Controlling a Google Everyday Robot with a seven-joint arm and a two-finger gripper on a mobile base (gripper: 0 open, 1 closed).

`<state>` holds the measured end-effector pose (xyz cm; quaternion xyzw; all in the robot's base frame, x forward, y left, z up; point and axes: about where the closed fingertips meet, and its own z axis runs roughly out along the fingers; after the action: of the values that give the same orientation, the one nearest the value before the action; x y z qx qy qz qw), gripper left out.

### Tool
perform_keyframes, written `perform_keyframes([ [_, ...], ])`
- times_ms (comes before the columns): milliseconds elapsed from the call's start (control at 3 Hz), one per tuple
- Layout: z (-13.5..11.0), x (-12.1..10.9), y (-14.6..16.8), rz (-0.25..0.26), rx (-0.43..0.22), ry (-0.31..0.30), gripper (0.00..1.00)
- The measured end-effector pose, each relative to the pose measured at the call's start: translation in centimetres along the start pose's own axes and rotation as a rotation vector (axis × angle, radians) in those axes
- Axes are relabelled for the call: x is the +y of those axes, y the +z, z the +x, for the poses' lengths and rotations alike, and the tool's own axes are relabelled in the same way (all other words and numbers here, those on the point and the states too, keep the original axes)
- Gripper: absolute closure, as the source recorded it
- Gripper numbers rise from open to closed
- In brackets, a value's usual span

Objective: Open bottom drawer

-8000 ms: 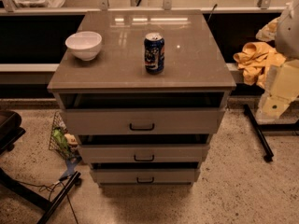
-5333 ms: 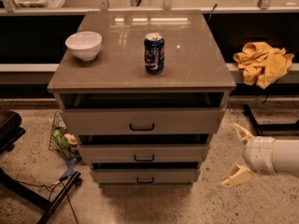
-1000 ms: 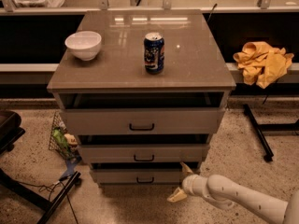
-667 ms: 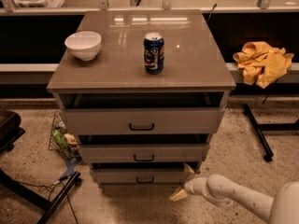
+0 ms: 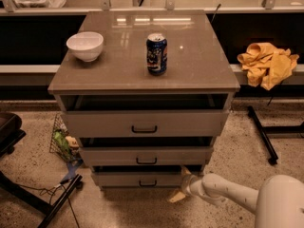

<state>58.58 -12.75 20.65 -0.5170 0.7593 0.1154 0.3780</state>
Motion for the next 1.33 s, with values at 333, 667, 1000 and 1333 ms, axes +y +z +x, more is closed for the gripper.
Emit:
perform_keyframes([
  [333,0.16,0.32,0.69,-0.014,0.010,0.000,0.00],
  [667,0.07,0.46,0.81,-0.016,0.009,0.000,0.16],
  [1000,-0.02,0.60,0.95,-0.019,0.007,-0.001,0.41],
  [1333,-0.10,0.72,1.07,-0.021,0.006,-0.001,0.63],
])
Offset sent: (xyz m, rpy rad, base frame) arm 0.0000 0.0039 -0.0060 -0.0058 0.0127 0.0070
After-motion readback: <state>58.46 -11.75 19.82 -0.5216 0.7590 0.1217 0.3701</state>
